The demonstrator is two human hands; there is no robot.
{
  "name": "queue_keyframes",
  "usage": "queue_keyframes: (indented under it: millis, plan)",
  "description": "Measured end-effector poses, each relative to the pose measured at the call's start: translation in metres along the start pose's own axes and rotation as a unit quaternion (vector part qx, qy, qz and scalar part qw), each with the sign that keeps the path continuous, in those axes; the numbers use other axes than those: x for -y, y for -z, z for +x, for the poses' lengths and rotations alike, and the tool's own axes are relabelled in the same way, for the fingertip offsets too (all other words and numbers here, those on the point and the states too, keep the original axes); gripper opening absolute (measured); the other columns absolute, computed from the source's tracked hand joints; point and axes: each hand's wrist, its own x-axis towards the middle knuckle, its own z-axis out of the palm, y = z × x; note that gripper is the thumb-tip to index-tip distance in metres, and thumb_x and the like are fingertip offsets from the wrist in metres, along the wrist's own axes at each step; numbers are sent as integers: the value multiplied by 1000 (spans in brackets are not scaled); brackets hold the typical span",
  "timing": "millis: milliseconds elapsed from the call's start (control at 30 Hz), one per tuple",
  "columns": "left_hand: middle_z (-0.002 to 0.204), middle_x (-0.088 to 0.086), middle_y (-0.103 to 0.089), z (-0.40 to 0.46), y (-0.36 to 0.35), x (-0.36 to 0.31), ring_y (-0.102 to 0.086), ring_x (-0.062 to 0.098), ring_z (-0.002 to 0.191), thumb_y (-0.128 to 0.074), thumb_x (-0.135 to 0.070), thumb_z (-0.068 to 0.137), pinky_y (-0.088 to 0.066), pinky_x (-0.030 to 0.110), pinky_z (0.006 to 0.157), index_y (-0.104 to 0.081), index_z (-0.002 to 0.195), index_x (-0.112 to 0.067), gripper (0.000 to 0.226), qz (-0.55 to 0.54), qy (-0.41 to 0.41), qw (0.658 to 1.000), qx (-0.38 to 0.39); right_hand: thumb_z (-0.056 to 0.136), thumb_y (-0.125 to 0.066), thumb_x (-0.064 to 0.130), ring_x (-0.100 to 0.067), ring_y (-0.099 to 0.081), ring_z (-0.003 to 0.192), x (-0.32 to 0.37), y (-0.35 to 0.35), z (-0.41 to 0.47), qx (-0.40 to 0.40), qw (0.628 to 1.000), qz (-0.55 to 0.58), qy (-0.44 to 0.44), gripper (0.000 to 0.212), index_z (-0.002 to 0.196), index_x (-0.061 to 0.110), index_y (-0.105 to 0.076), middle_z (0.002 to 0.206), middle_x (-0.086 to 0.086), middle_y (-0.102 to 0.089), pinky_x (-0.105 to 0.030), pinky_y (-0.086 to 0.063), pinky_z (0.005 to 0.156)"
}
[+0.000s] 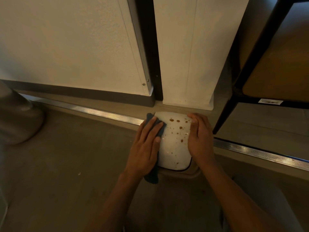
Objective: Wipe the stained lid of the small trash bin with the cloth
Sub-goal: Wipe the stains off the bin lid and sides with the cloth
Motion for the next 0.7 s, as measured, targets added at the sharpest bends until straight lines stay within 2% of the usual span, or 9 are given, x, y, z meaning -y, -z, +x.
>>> queue_keyframes:
  millis: [133, 233, 267, 333, 433, 500, 533, 633, 700]
  plan:
    - [156, -4, -36, 38, 8, 3, -33, 13, 143, -28, -37, 108, -31, 38, 117, -41, 146, -28, 42, -33, 65, 997, 14, 106, -31, 29, -14, -50, 118, -1, 1, 1, 7, 1000, -9, -3, 34, 126, 17, -55, 125, 0, -54, -29, -41, 104]
    - [136, -1, -53, 76, 5, -6, -52, 21, 123, -27, -38, 109, -42, 37, 102, -53, 133, -29, 37, -25, 131, 990, 37, 106, -31, 29, -15, -51, 117, -1, 2, 1, 4, 1000, -18, 1, 34, 125, 14, -55, 124, -3, -54, -32, -43, 104]
    - [134, -1, -54, 80, 3, -9, -53, 21, 121, -27, -38, 109, -43, 36, 99, -54, 132, -29, 37, -6, 141, 989, 36, 105, -30, 31, -16, -51, 117, -1, 2, 1, 2, 1000, -20, 5, 37, 125, 12, -55, 124, -4, -55, -33, -43, 104]
    - [140, -4, -51, 69, 0, -13, -48, 18, 128, -26, -38, 109, -41, 36, 104, -52, 135, -32, 38, 27, 129, 991, 10, 104, -27, 34, -16, -52, 116, 1, 1, 0, -4, 1000, -19, 8, 42, 125, 12, -56, 124, -4, -56, -33, -43, 104]
    - [160, -12, -28, 24, -5, -16, -26, 9, 147, -28, -37, 109, -28, 36, 118, -36, 150, -32, 43, 38, 63, 997, -30, 103, -27, 36, -16, -52, 116, 2, 0, 1, -14, 1000, -23, 8, 42, 124, 14, -55, 123, -2, -56, -34, -44, 103]
    - [165, -15, -13, -6, -12, -14, -16, 9, 151, -31, -33, 108, -25, 42, 120, -27, 156, -32, 48, 23, 48, 997, -48, 104, -27, 36, -15, -52, 117, 2, 0, 2, -16, 1000, -24, 5, 40, 125, 17, -55, 124, -1, -55, -31, -43, 102]
    - [166, -14, -11, -14, -15, -12, -15, 10, 152, -32, -32, 108, -25, 43, 120, -25, 156, -32, 49, 12, 49, 997, -55, 104, -27, 36, -14, -51, 117, 1, 0, 3, -18, 1000, -24, 5, 40, 125, 17, -55, 124, 0, -55, -28, -42, 101]
    - [162, -18, -19, -1, -10, -12, -24, 6, 147, -28, -40, 109, -28, 34, 116, -27, 153, -40, 44, -42, 101, 993, -53, 102, -23, 42, -11, -50, 117, -1, -1, 4, -14, 1000, -22, 3, 47, 126, 18, -55, 124, 1, -55, -20, -36, 98]
    - [149, -16, -37, 30, -3, -8, -41, 5, 132, -26, -46, 108, -37, 34, 109, -35, 144, -45, 37, -78, 154, 984, -38, 100, -21, 46, -11, -50, 117, -1, -1, 2, -8, 1000, -22, 6, 52, 126, 18, -55, 124, 1, -54, -21, -36, 98]
